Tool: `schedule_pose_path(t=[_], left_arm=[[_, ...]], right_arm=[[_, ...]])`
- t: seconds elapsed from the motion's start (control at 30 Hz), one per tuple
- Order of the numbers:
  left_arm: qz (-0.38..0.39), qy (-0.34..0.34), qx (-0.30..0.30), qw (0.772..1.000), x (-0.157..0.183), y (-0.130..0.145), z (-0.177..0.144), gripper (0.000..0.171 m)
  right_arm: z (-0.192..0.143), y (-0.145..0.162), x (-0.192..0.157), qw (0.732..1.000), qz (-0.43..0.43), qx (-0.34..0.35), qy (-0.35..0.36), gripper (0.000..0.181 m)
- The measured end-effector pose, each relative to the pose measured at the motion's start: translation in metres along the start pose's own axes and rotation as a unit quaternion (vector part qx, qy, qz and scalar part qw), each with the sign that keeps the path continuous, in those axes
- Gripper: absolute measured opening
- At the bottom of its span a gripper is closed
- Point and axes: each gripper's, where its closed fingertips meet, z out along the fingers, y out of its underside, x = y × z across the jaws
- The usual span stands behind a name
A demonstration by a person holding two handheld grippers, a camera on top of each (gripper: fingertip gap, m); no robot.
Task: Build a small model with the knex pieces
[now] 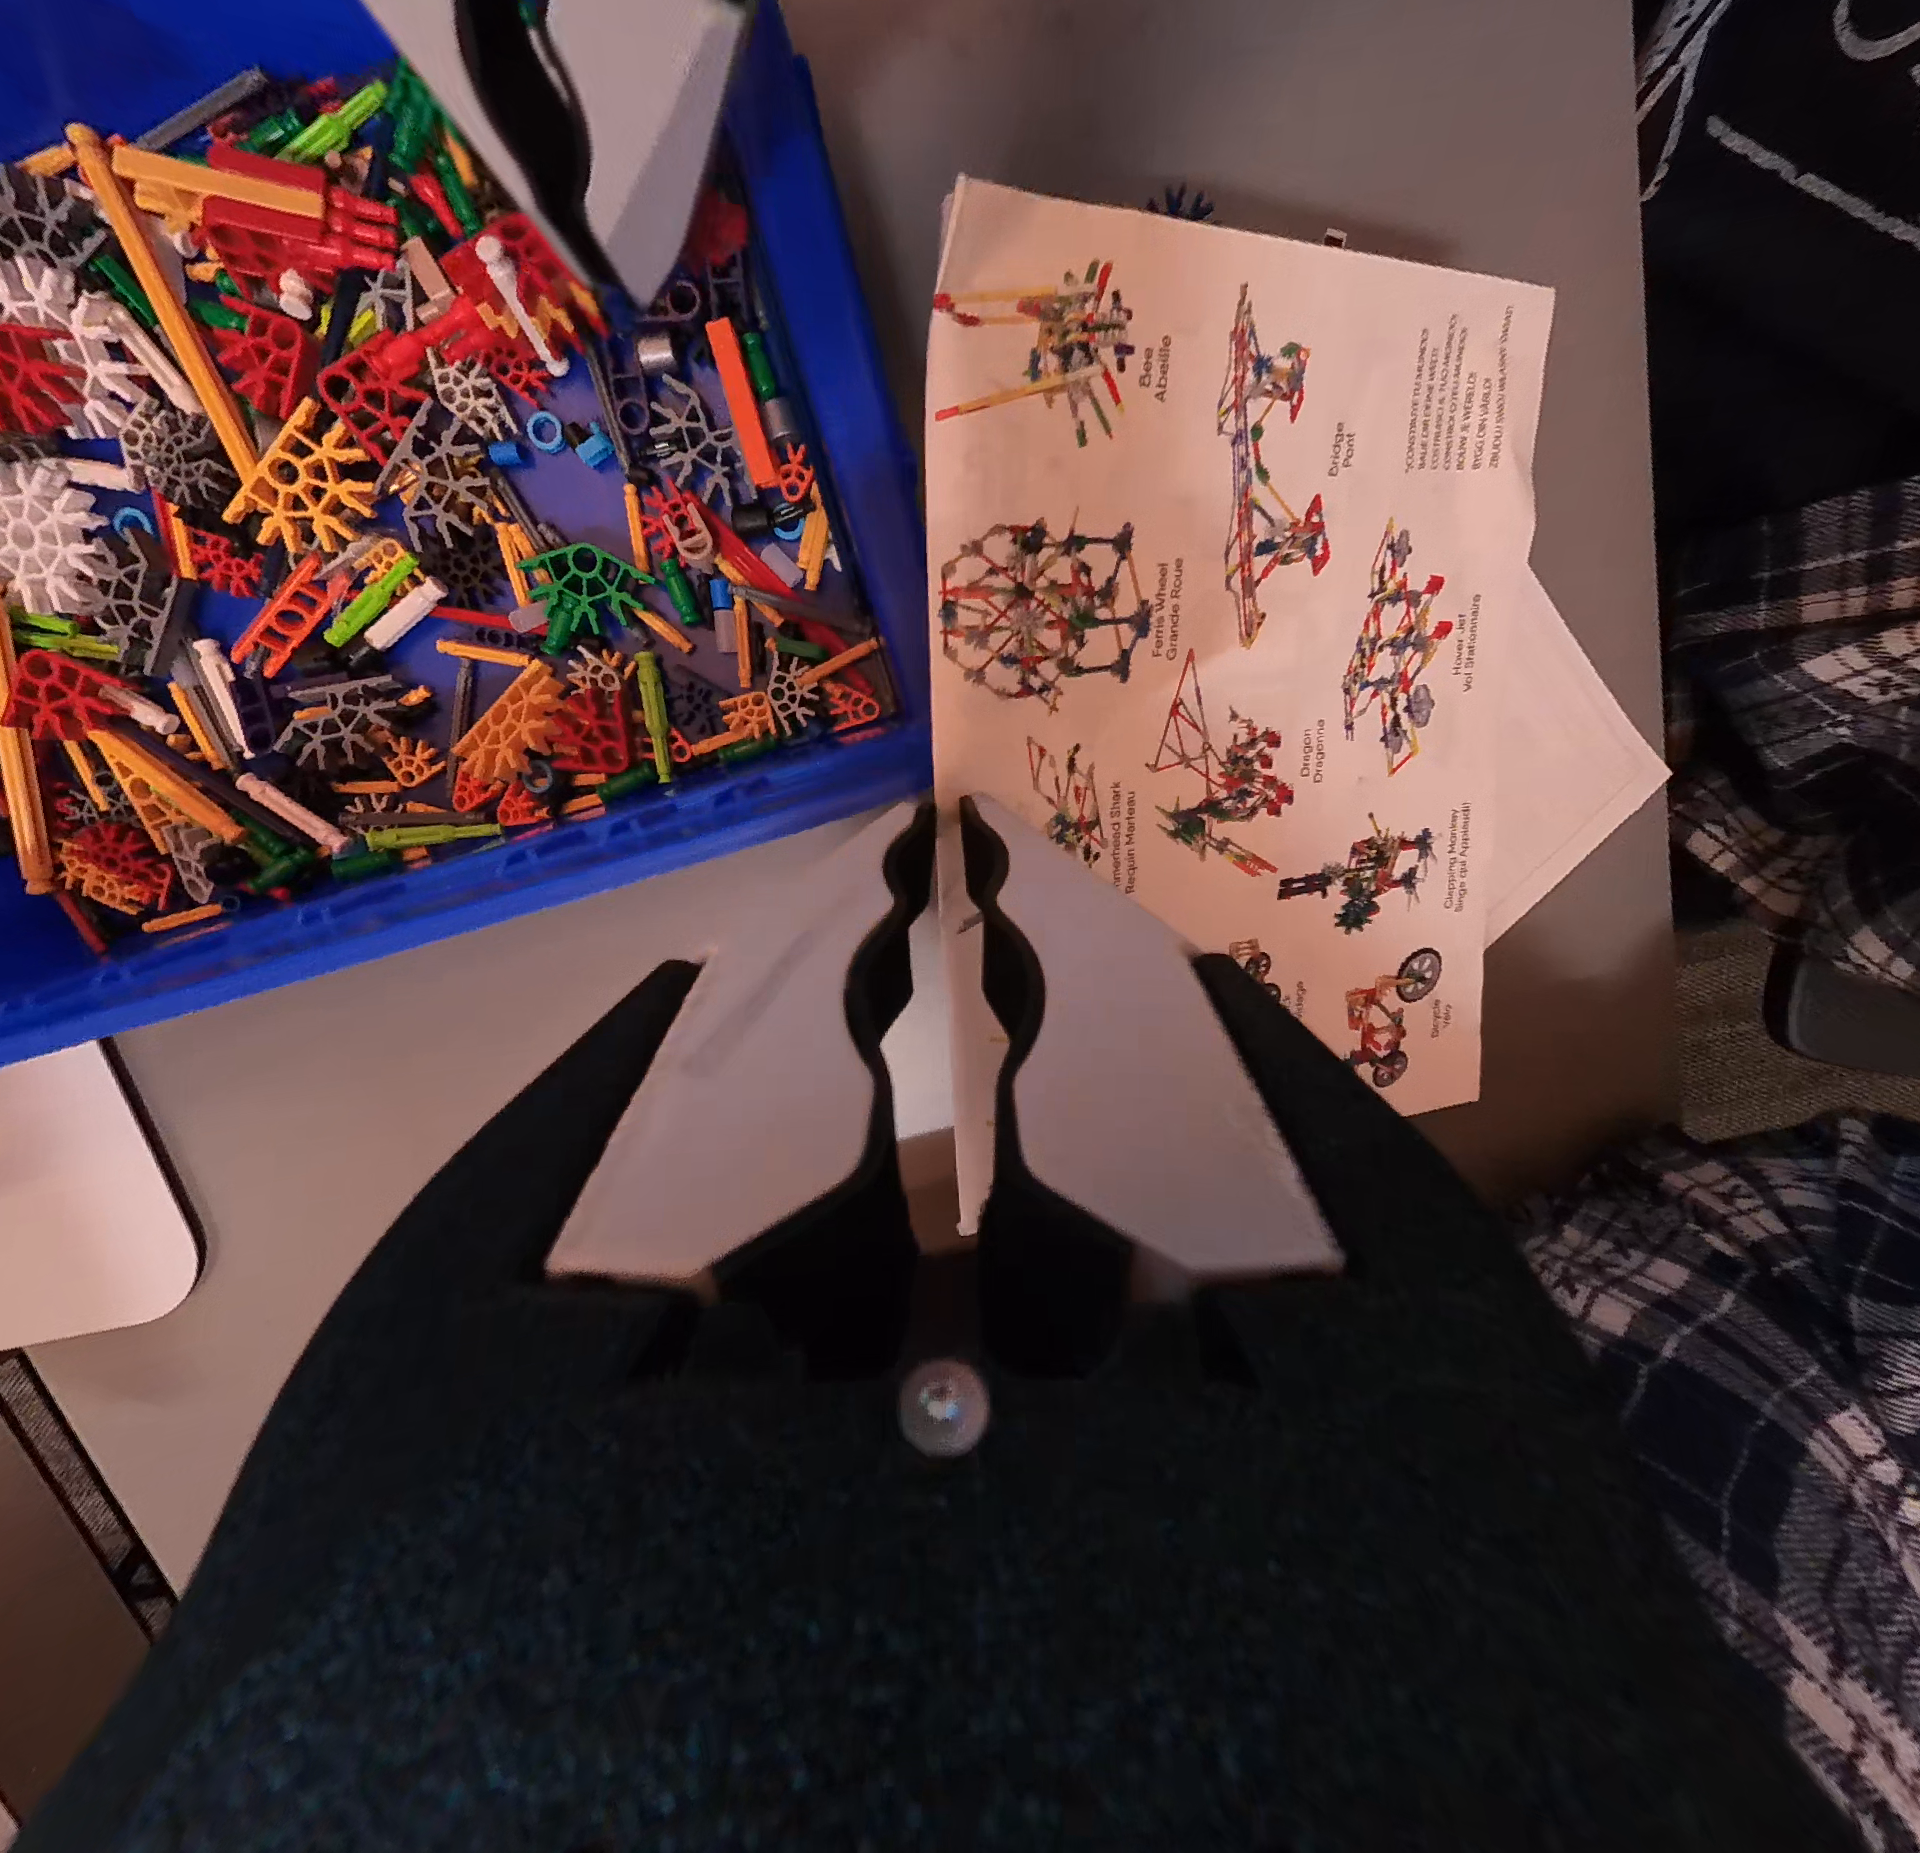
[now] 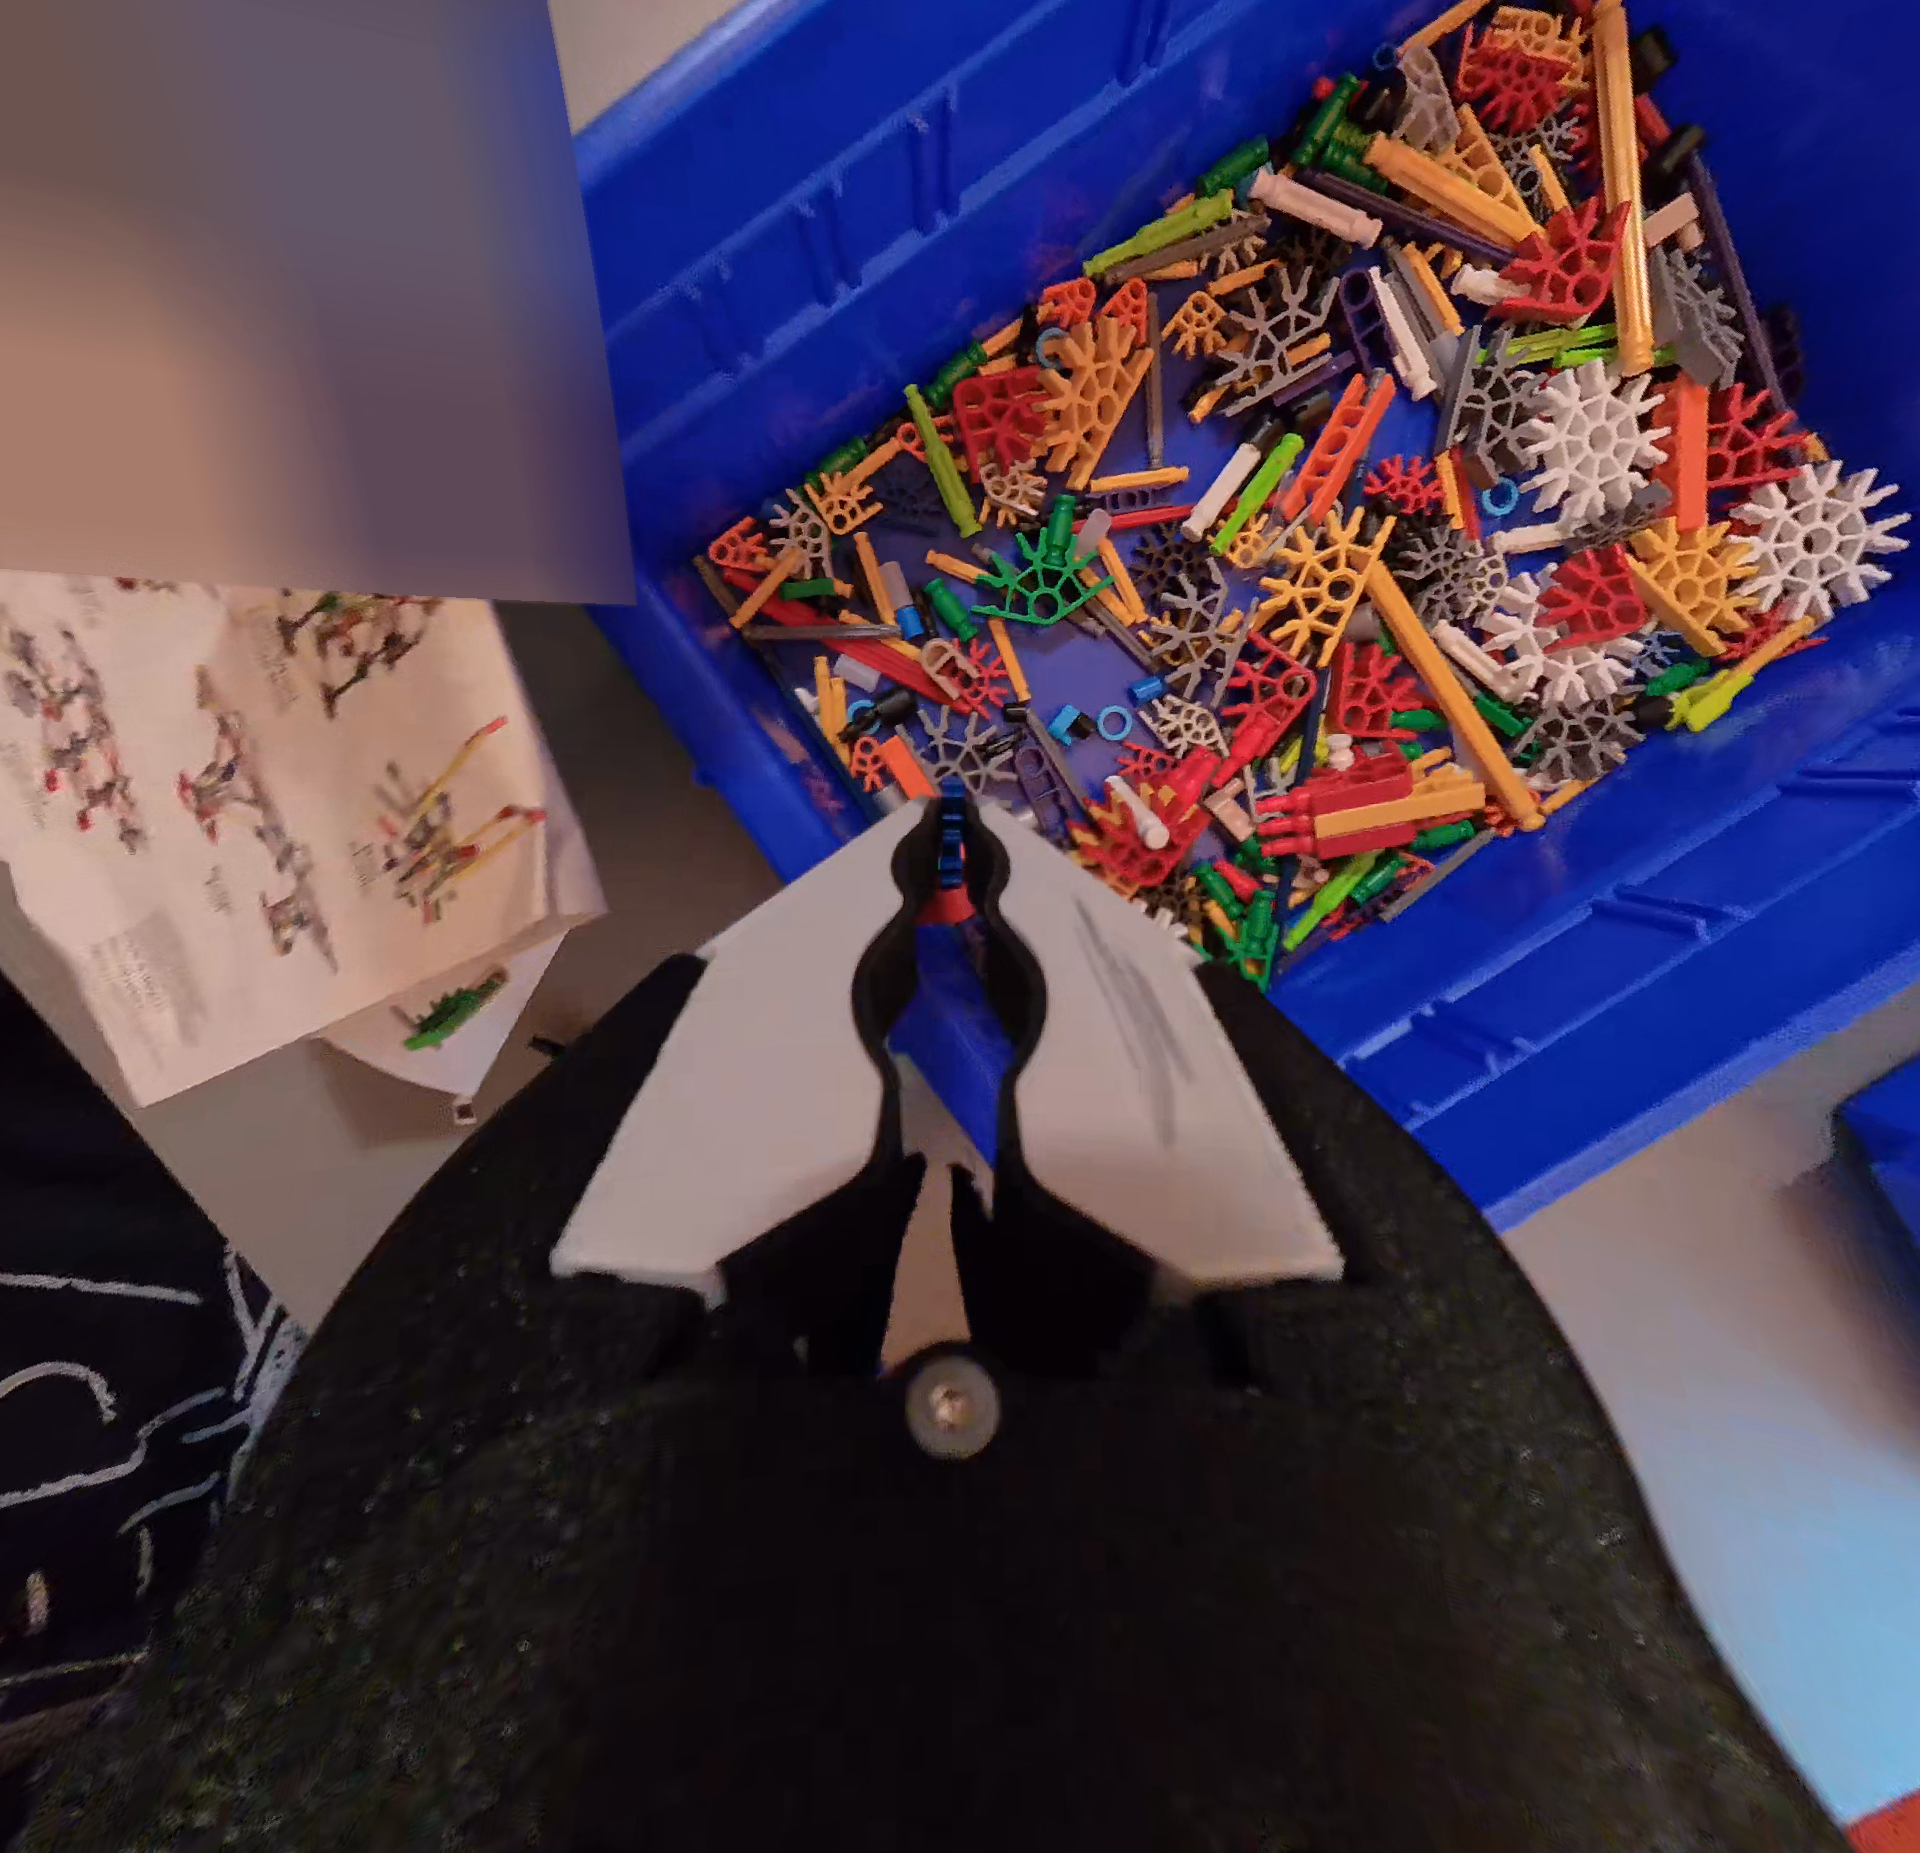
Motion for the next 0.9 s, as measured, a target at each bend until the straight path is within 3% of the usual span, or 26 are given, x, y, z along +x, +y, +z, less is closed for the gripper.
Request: schedule_pose_path(t=[0.33, 0.5, 0.9], left_arm=[[0.003, 0.003, -0.013, 1.0, 0.002, 0.001, 0.006, 0.004], [0.003, 0.007, -0.015, 1.0, 0.002, 0.001, 0.008, 0.004], [0.003, 0.01, -0.015, 1.0, 0.003, 0.002, 0.01, 0.004]], right_arm=[[-0.021, 0.035, -0.024, 1.0, -0.004, -0.018, 0.01, 0.003], [-0.014, 0.062, -0.033, 0.998, 0.0, -0.052, 0.022, 0.003], [0.013, 0.092, -0.043, 0.996, 0.018, -0.081, 0.03, 0.003]])
